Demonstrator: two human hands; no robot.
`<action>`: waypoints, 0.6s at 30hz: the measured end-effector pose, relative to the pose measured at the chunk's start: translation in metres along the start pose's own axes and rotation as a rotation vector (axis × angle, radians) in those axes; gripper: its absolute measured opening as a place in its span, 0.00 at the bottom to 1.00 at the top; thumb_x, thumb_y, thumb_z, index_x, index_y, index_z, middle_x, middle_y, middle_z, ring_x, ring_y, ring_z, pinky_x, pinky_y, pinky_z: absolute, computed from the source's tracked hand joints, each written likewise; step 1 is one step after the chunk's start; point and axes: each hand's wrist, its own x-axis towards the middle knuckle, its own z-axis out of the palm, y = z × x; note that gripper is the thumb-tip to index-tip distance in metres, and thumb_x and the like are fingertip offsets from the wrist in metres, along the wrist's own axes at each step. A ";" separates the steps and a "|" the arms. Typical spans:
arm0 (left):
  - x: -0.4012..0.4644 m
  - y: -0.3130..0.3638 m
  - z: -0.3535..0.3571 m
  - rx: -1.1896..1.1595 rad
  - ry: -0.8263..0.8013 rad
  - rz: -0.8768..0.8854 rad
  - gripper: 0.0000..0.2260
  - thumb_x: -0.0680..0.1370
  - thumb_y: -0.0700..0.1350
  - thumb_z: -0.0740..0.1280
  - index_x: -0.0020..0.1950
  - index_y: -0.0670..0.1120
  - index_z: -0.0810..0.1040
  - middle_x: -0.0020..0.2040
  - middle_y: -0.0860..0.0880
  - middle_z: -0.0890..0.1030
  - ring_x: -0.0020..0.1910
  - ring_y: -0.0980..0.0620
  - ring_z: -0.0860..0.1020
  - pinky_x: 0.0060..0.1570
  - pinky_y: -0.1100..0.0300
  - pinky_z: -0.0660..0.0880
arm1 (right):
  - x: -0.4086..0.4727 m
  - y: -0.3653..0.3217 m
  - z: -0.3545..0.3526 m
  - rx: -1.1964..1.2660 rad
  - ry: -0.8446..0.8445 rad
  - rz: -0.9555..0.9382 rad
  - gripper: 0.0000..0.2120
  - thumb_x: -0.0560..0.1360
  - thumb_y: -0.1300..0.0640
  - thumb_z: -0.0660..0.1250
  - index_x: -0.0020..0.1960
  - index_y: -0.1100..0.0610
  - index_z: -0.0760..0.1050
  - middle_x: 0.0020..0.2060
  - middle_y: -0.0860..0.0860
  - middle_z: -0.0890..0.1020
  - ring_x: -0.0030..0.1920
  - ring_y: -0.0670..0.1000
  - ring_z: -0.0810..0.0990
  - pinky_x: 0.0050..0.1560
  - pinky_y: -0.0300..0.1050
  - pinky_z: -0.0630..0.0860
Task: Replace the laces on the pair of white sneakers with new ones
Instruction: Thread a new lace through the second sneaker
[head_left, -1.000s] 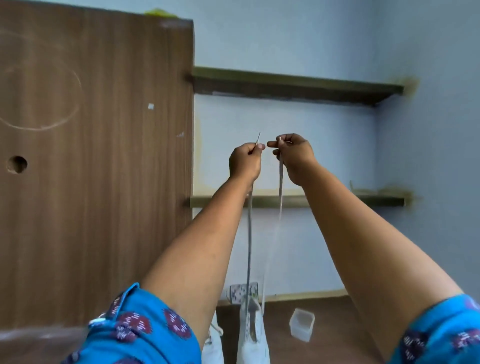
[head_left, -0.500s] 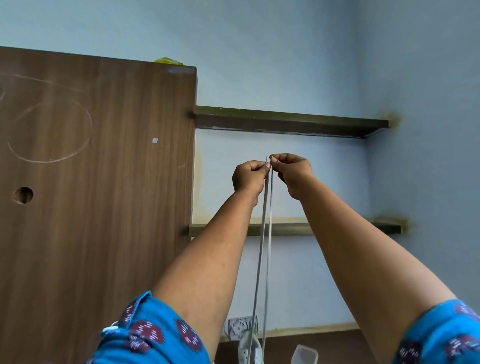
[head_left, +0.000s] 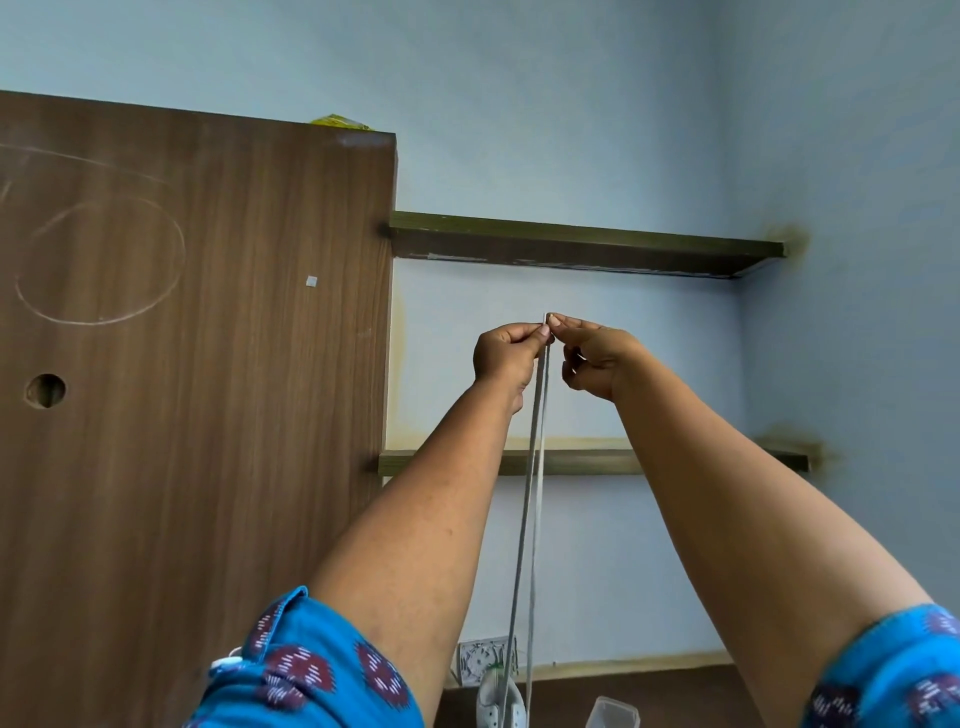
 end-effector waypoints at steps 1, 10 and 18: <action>0.000 0.001 -0.002 -0.007 -0.015 -0.005 0.10 0.76 0.41 0.70 0.57 0.40 0.81 0.53 0.44 0.83 0.48 0.54 0.80 0.49 0.63 0.74 | 0.000 -0.001 0.000 0.003 -0.007 0.011 0.02 0.73 0.60 0.72 0.45 0.54 0.82 0.39 0.48 0.79 0.40 0.45 0.69 0.40 0.38 0.69; 0.003 0.006 -0.009 0.095 -0.106 -0.003 0.09 0.76 0.41 0.71 0.54 0.40 0.82 0.51 0.44 0.84 0.42 0.56 0.79 0.57 0.56 0.74 | 0.004 -0.004 -0.004 -0.043 -0.027 0.044 0.09 0.73 0.60 0.72 0.53 0.56 0.82 0.44 0.50 0.78 0.41 0.47 0.68 0.40 0.38 0.68; -0.007 -0.046 -0.021 0.127 -0.100 -0.097 0.05 0.76 0.41 0.70 0.48 0.41 0.83 0.42 0.47 0.83 0.36 0.57 0.80 0.42 0.64 0.73 | 0.008 0.050 -0.008 -0.078 -0.011 0.068 0.07 0.78 0.61 0.65 0.43 0.54 0.77 0.40 0.49 0.79 0.43 0.46 0.76 0.43 0.40 0.71</action>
